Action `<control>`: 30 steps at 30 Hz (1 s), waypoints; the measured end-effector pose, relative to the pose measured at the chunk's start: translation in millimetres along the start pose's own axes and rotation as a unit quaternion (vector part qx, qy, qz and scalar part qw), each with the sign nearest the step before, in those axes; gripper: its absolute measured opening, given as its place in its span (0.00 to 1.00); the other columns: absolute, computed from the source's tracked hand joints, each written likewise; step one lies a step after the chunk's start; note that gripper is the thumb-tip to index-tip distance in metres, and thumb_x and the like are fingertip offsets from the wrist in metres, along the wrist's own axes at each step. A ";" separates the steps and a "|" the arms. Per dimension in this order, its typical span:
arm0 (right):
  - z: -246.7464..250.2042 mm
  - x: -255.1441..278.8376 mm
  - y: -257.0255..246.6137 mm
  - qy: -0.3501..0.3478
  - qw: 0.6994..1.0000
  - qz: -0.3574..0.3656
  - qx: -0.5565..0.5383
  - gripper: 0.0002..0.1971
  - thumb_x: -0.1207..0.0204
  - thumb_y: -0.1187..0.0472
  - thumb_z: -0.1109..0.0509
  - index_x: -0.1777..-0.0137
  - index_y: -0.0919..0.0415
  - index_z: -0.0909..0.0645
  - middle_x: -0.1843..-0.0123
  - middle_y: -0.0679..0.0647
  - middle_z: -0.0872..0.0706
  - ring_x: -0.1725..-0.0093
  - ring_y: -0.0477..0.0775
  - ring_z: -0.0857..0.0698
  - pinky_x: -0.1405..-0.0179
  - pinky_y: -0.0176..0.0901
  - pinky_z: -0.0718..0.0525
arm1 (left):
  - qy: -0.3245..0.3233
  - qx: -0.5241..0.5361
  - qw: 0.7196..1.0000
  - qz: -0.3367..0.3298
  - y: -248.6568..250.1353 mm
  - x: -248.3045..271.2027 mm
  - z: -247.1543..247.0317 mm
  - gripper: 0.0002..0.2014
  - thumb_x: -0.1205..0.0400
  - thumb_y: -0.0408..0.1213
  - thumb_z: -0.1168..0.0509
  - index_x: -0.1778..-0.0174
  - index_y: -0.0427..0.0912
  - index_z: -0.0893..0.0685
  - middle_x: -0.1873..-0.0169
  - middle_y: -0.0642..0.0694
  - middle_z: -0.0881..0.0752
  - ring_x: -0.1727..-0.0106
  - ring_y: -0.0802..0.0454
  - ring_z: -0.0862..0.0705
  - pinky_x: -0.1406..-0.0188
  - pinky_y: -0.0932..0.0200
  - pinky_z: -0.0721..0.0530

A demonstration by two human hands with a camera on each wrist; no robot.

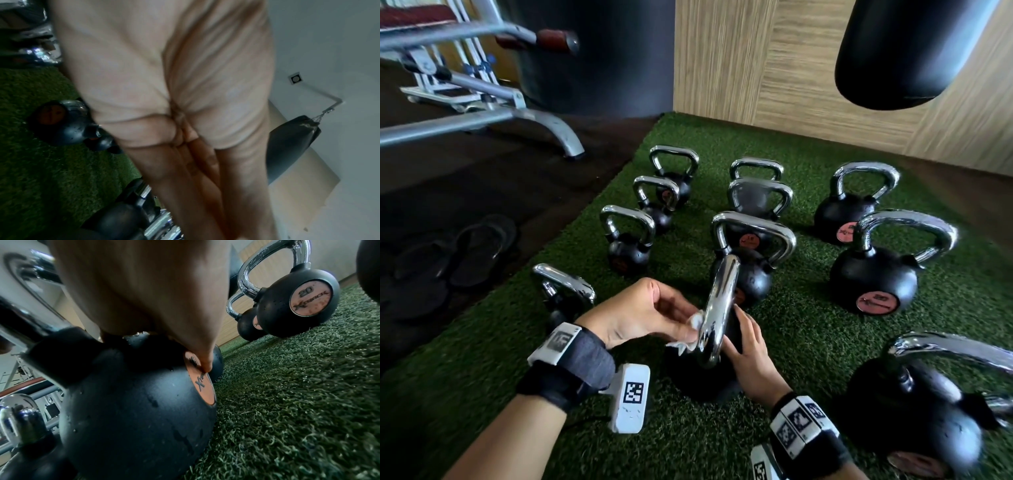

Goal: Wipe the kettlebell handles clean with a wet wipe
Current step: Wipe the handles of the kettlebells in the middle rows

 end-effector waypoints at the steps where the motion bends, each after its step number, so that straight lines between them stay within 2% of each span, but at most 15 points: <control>1: -0.1 0.6 -0.3 -0.001 1.000 0.002 -0.001 0.39 0.17 0.42 0.35 0.12 0.46 0.48 0.12 0.51 0.44 0.13 0.53 0.45 0.12 0.55 0.47 | -0.015 -0.025 1.000 0.009 -3.5 1.1 -4.1 0.14 0.36 0.28 0.15 0.58 0.46 0.04 0.60 0.46 0.06 0.58 0.55 0.09 0.57 0.64 0.12; 4: -1.1 0.2 -0.7 -0.003 1.000 0.004 0.004 0.39 0.17 0.42 0.35 0.12 0.47 0.48 0.12 0.52 0.44 0.13 0.53 0.45 0.12 0.56 0.46 | -0.037 -0.069 0.997 0.020 -10.5 2.1 -9.6 0.15 0.34 0.23 0.15 0.59 0.47 0.05 0.60 0.46 0.05 0.57 0.54 0.09 0.55 0.63 0.12; 7: -2.6 -0.8 1.9 -0.006 1.000 0.000 0.007 0.39 0.18 0.41 0.35 0.12 0.46 0.49 0.12 0.52 0.44 0.12 0.53 0.46 0.12 0.58 0.46 | -0.028 -0.059 0.997 0.026 -17.5 0.5 -8.7 0.16 0.34 0.22 0.16 0.60 0.49 0.04 0.60 0.47 0.05 0.57 0.55 0.08 0.54 0.62 0.11; 12: 0.6 1.6 -4.3 0.014 1.000 0.009 0.005 0.37 0.16 0.44 0.34 0.12 0.49 0.46 0.12 0.53 0.42 0.12 0.52 0.45 0.12 0.55 0.46 | -0.024 -0.062 0.998 0.019 -35.3 1.7 -14.4 0.15 0.33 0.26 0.15 0.58 0.50 0.04 0.61 0.48 0.05 0.60 0.59 0.08 0.59 0.68 0.14; 14: 2.8 4.6 -9.2 0.009 0.997 -0.004 0.075 0.37 0.16 0.41 0.36 0.12 0.50 0.44 0.12 0.54 0.39 0.13 0.55 0.40 0.14 0.56 0.40 | -0.002 -0.042 0.999 0.008 -39.2 2.9 -10.2 0.13 0.31 0.28 0.15 0.55 0.49 0.04 0.59 0.48 0.05 0.58 0.60 0.08 0.58 0.69 0.15; 15: 8.4 7.2 -13.5 0.012 0.991 -0.015 0.132 0.36 0.17 0.39 0.36 0.13 0.50 0.40 0.14 0.54 0.34 0.16 0.57 0.33 0.17 0.56 0.34 | 0.018 -0.034 0.999 0.002 -38.9 3.4 -5.6 0.13 0.31 0.30 0.16 0.54 0.49 0.04 0.57 0.48 0.05 0.56 0.60 0.08 0.56 0.69 0.14; 17: 32.6 12.5 -37.7 0.072 0.973 0.008 0.220 0.28 0.19 0.41 0.33 0.22 0.50 0.26 0.27 0.54 0.18 0.31 0.58 0.18 0.30 0.55 0.20 | 0.077 -0.034 0.996 -0.010 -33.1 2.2 10.4 0.15 0.33 0.36 0.17 0.52 0.52 0.04 0.54 0.48 0.05 0.52 0.58 0.08 0.51 0.68 0.13; 18: 49.4 17.0 -58.1 0.126 0.966 0.044 0.222 0.22 0.19 0.46 0.30 0.28 0.51 0.20 0.35 0.53 0.13 0.38 0.56 0.15 0.38 0.54 0.16 | 0.110 -0.027 0.993 -0.012 -28.0 1.4 19.9 0.15 0.34 0.38 0.18 0.51 0.53 0.04 0.54 0.48 0.05 0.51 0.56 0.08 0.51 0.65 0.12; 20: 83.2 30.3 -101.6 0.236 0.948 0.131 0.171 0.12 0.21 0.58 0.25 0.39 0.55 0.14 0.45 0.51 0.10 0.49 0.52 0.13 0.47 0.52 0.13 | 0.158 0.037 0.986 -0.025 -14.4 -0.9 34.7 0.16 0.36 0.38 0.18 0.52 0.48 0.05 0.55 0.44 0.05 0.53 0.52 0.08 0.52 0.60 0.10; 22: 104.5 40.9 -141.5 0.281 0.929 0.205 0.123 0.10 0.24 0.61 0.22 0.43 0.53 0.10 0.50 0.46 0.10 0.54 0.47 0.14 0.51 0.46 0.13 | 0.172 0.118 0.977 -0.041 4.0 -3.4 42.3 0.14 0.36 0.37 0.19 0.55 0.45 0.06 0.57 0.41 0.06 0.58 0.52 0.09 0.58 0.60 0.09; 24: 103.9 40.6 -170.8 0.218 0.939 0.255 0.079 0.14 0.27 0.55 0.19 0.41 0.49 0.09 0.50 0.41 0.11 0.55 0.43 0.14 0.52 0.37 0.15 | 0.166 0.143 0.974 -0.062 25.7 -6.5 43.2 0.13 0.36 0.38 0.19 0.57 0.45 0.06 0.59 0.41 0.07 0.61 0.53 0.09 0.61 0.62 0.10; 26: 94.2 35.6 -184.8 0.133 0.955 0.263 0.040 0.19 0.30 0.51 0.17 0.38 0.47 0.10 0.48 0.40 0.09 0.54 0.43 0.12 0.53 0.33 0.15 | 0.150 0.141 0.976 -0.076 43.2 -10.4 37.9 0.13 0.36 0.39 0.18 0.57 0.45 0.06 0.59 0.42 0.07 0.60 0.53 0.09 0.61 0.62 0.10; 27: 92.6 34.4 -188.0 0.117 0.957 0.262 0.028 0.20 0.31 0.51 0.16 0.38 0.48 0.09 0.47 0.40 0.09 0.52 0.42 0.11 0.52 0.33 0.14 | 0.144 0.141 0.976 -0.080 49.2 -12.4 34.8 0.13 0.36 0.40 0.18 0.57 0.45 0.06 0.59 0.42 0.07 0.59 0.53 0.08 0.61 0.63 0.10; 30: 98.5 33.0 -190.8 0.134 0.955 0.265 -0.011 0.19 0.32 0.54 0.15 0.41 0.53 0.08 0.46 0.40 0.07 0.49 0.37 0.10 0.47 0.33 0.13 | 0.134 0.135 0.978 -0.082 57.7 -18.0 26.0 0.12 0.38 0.43 0.18 0.60 0.46 0.06 0.59 0.44 0.06 0.59 0.56 0.08 0.61 0.65 0.11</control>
Point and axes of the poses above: each hand's wrist, its own x-axis away from the middle knuckle, its own z-axis out of the back of the hand, y = z × x, the point moved 10 cm from there along -x, towards the middle knuckle
